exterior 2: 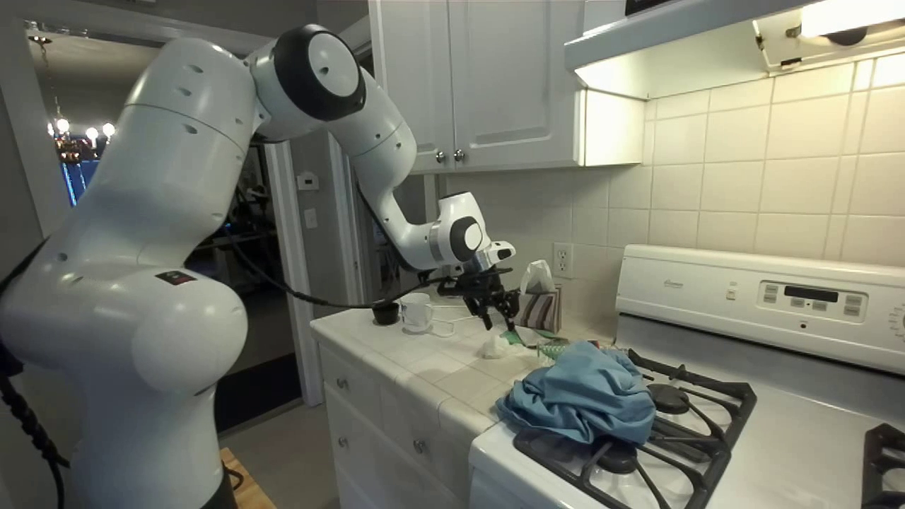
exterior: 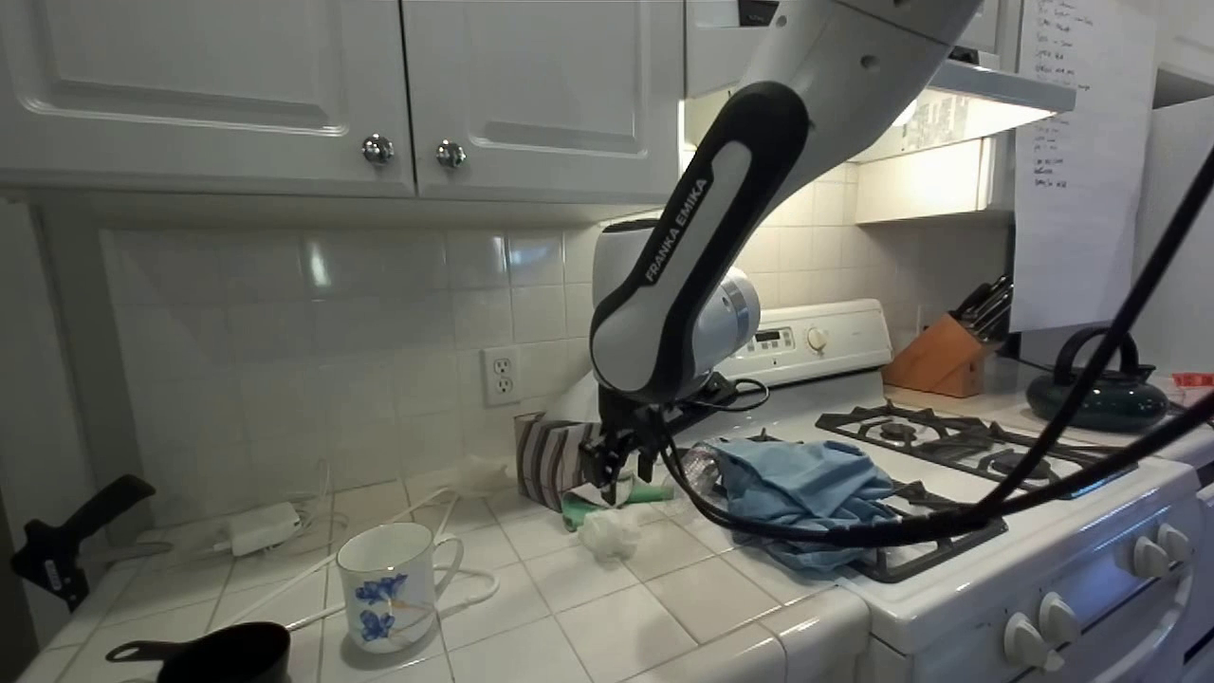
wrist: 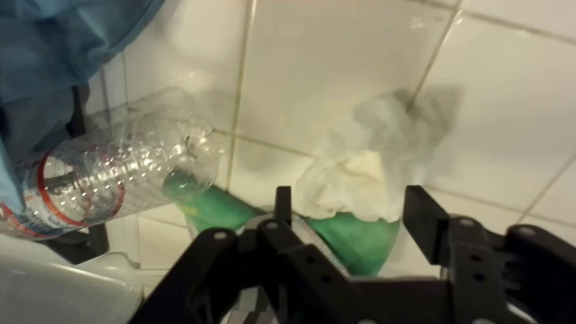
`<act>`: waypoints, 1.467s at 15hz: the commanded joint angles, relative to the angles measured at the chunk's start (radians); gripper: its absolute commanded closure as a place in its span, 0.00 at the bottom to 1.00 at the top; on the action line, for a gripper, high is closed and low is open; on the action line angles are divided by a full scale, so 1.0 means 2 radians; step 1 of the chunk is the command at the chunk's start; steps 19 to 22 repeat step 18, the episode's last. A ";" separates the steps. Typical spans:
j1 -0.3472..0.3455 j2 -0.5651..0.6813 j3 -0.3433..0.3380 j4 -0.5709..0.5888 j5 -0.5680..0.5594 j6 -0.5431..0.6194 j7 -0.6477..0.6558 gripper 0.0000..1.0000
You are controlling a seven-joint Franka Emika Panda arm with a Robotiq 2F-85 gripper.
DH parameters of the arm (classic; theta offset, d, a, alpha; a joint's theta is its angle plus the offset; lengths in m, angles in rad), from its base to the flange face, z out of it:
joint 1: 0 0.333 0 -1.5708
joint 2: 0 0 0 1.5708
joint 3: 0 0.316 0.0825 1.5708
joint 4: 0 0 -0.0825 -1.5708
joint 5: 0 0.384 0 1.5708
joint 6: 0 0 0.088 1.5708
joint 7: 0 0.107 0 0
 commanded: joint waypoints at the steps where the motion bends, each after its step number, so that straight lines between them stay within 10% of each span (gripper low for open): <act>1: -0.081 -0.064 0.099 -0.050 0.037 -0.057 -0.070 0.03; 7: -0.133 -0.137 0.157 -0.106 0.089 -0.158 -0.101 0.00; 16: -0.125 -0.356 0.163 -0.310 0.050 -0.173 0.051 0.00; 22: -0.126 -0.312 0.164 -0.272 0.066 -0.184 0.024 0.00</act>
